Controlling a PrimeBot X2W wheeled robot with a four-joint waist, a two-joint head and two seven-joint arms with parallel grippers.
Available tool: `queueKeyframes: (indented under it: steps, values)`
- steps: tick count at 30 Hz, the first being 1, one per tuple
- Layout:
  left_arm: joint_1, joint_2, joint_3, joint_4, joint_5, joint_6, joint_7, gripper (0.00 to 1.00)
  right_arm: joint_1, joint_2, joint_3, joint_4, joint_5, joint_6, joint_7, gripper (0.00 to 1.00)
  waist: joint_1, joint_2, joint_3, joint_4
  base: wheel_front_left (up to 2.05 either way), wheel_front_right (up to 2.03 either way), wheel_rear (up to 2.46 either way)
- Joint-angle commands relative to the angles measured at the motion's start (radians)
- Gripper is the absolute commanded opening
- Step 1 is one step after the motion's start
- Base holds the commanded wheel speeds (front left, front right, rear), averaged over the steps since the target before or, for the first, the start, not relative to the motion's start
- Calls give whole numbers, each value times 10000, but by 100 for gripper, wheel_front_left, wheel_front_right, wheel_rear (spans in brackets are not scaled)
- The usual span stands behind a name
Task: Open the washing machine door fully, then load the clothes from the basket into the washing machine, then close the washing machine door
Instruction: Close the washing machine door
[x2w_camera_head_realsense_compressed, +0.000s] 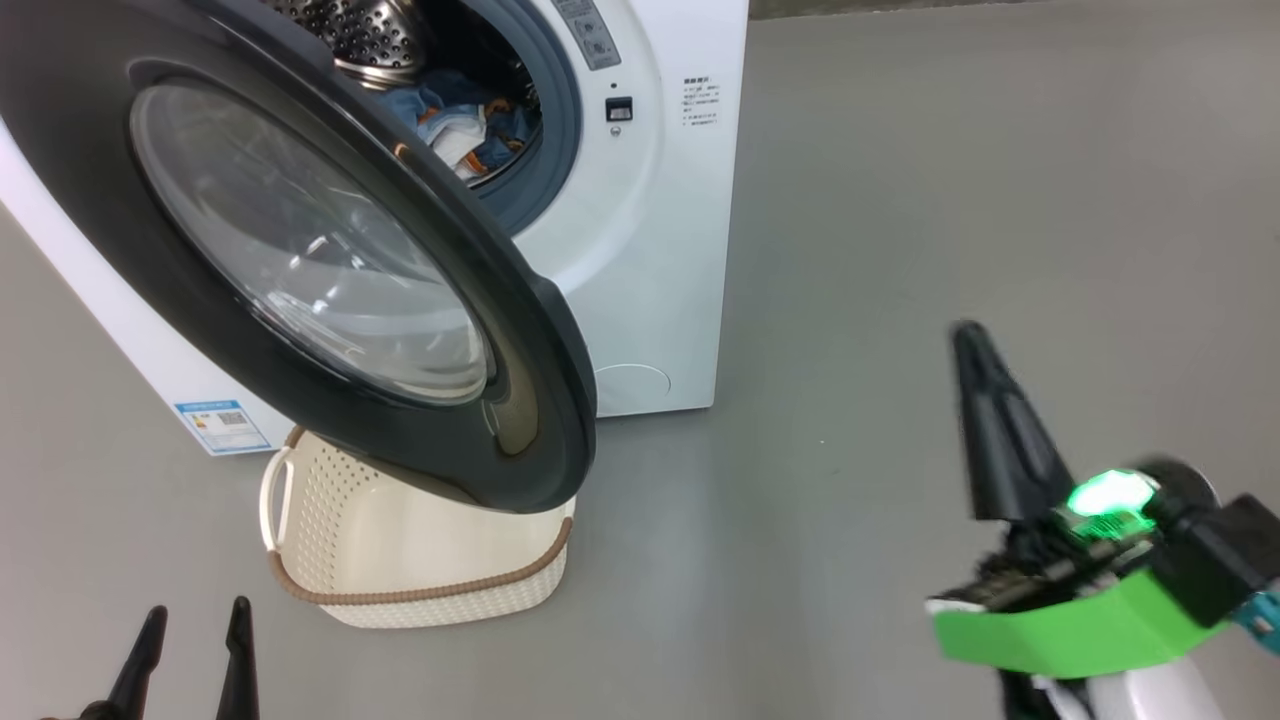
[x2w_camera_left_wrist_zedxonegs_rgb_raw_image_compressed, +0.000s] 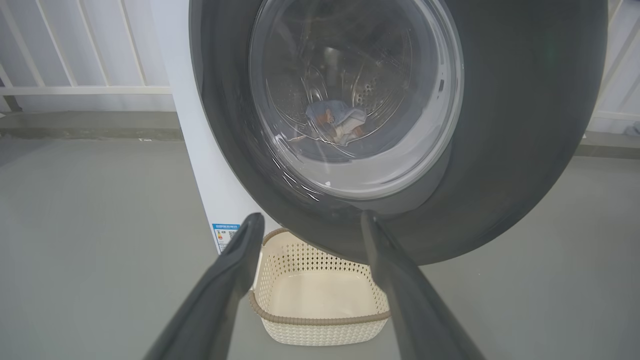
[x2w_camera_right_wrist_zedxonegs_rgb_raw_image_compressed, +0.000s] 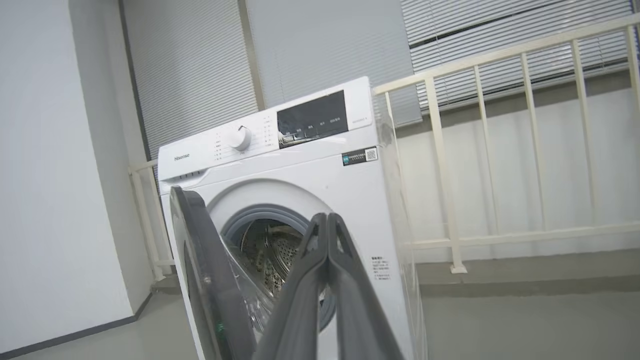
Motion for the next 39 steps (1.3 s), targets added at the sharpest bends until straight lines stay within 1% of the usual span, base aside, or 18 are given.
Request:
queueKeyframes:
  steps: [1, 7, 8, 9, 12, 16, 25, 28, 31, 39]
  values:
    - [-270, 210, 294, -225, -82, -15, -65, 100, -479, 22, 640, -495, -243, 29, -46, 0, 0, 0, 5, 33, 0, 0, 0]
    - [-407, 166, 149, -210, -206, -15, -65, 100, -1191, 22, 2213, -860, -555, 29, -46, 0, 0, 0, 74, 239, 0, 0, 0]
    - [-407, 166, 149, -210, -206, -15, -65, 100, -1191, 22, 2213, -860, -555, 29, -46, 0, 0, 0, 74, 239, 0, 0, 0]
    - [-433, 159, 130, -217, -226, -15, -65, 100, -1289, 22, 2483, -798, -575, 29, -46, 0, 0, 0, 82, 282, 0, 0, 0]
    - [-497, 145, 86, -232, -264, -15, -65, 100, -1586, -28, 3354, -391, -630, 29, -46, 0, 0, 0, 123, 417, 0, 0, 0]
    - [-591, 147, -16, -242, -313, -15, -65, 100, -2044, -232, 4501, 439, -500, 29, 0, 0, 0, 0, 205, 645, 0, 0, 0]
    - [-975, 193, -405, -337, -491, -15, -65, 100, -2861, -340, 5849, 2154, 55, 29, 597, 0, 0, 0, 671, 1366, 0, 0, 0]
    - [-1175, 235, -542, -377, -585, -15, -65, 100, -3055, -311, 6085, 2687, 151, 29, 638, 0, 0, 0, 921, 1645, 0, 0, 0]
    - [-1387, 294, -740, -450, -697, -15, -65, 100, -3216, -249, 6081, 3231, 148, 29, 616, 0, 0, 0, 1216, 1929, 0, 0, 0]
    - [-2170, 526, -1221, -442, -1106, -15, -65, 100, -3753, -80, 5272, 4475, -224, 29, 467, 0, 0, 0, 2041, 2560, 0, 0, 0]
